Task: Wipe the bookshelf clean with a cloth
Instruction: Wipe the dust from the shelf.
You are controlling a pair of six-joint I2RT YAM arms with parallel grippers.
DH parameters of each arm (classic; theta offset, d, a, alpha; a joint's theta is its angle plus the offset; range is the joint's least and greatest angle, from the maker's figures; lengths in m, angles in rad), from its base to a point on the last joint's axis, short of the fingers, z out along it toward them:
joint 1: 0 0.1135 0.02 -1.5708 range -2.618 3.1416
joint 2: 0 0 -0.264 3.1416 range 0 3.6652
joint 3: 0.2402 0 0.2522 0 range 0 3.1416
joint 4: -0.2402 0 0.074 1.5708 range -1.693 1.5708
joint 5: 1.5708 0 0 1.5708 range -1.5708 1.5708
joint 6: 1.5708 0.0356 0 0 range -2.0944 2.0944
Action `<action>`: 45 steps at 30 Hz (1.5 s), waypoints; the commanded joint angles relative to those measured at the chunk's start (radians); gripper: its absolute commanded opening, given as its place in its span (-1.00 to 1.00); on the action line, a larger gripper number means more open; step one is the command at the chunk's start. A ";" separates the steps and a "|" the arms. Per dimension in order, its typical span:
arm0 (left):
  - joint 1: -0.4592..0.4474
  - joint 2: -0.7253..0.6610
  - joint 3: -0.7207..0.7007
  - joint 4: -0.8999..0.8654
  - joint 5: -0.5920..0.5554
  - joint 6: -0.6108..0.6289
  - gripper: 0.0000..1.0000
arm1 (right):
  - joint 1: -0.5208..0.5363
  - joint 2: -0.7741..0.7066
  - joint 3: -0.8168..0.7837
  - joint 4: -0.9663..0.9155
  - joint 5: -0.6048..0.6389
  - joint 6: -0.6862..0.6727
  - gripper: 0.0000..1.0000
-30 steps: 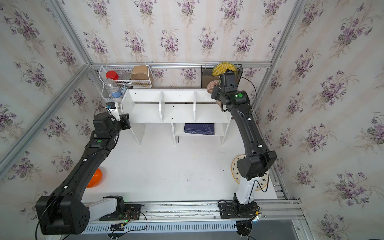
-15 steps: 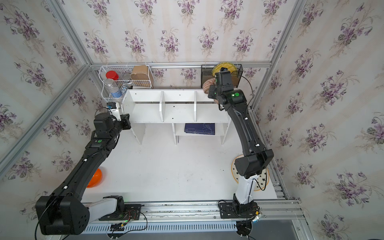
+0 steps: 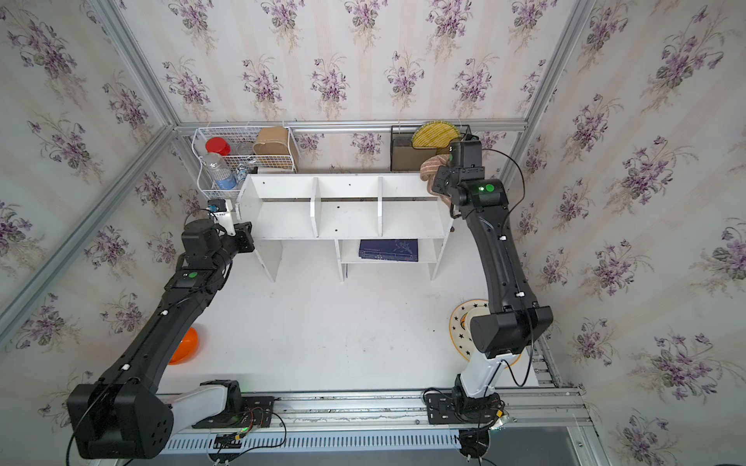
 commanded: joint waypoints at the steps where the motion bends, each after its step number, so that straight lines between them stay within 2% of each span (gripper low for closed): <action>1: -0.006 -0.004 0.013 0.026 0.104 -0.058 -1.00 | 0.060 0.008 0.008 0.063 -0.104 -0.016 -1.00; 7: -0.006 -0.001 0.030 0.003 0.089 -0.054 -1.00 | 0.178 0.091 0.099 0.061 -0.131 -0.047 -1.00; 11: -0.006 -0.002 0.058 -0.046 0.056 -0.061 -1.00 | 0.196 0.083 0.100 0.079 -0.123 -0.053 -1.00; 16: -0.005 -0.049 0.089 -0.115 0.034 -0.095 -0.41 | 0.197 -0.028 0.068 0.127 -0.052 -0.073 -1.00; 18: -0.006 -0.091 0.092 -0.134 0.024 -0.103 -0.25 | 0.197 -0.106 0.017 0.178 -0.058 -0.077 -1.00; 22: -0.006 -0.171 0.145 -0.211 -0.031 -0.107 -0.05 | 0.198 -0.266 -0.113 0.279 -0.206 -0.068 -1.00; 25: -0.005 -0.195 0.238 -0.307 -0.093 -0.109 0.07 | 0.205 -0.331 -0.184 0.344 -0.358 -0.046 -1.00; 26: -0.006 -0.198 0.275 -0.346 -0.096 -0.113 0.17 | 0.213 -0.348 -0.206 0.362 -0.405 -0.035 -1.00; 28: -0.006 -0.212 0.330 -0.368 -0.048 -0.136 0.30 | 0.259 -0.384 -0.273 0.423 -0.484 -0.017 -1.00; 32: -0.041 -0.231 0.387 -0.280 0.222 -0.191 0.22 | 0.407 -0.427 -0.380 0.536 -0.537 -0.011 -1.00; 36: -0.216 -0.231 0.393 -0.121 0.364 -0.234 0.33 | 0.490 -0.412 -0.404 0.588 -0.577 0.007 -1.00; 38: -0.308 -0.206 0.382 -0.002 0.467 -0.300 0.35 | 0.514 -0.411 -0.430 0.620 -0.597 0.021 -1.00; 39: -0.342 -0.194 0.377 0.032 0.489 -0.313 0.52 | 0.521 -0.412 -0.445 0.636 -0.601 0.027 -1.00; 41: -0.386 -0.180 0.353 0.104 0.496 -0.343 0.57 | 0.529 -0.411 -0.468 0.655 -0.608 0.037 -1.00; 45: -0.397 -0.166 0.284 0.267 0.504 -0.443 0.64 | 0.544 -0.414 -0.510 0.669 -0.612 0.040 -1.00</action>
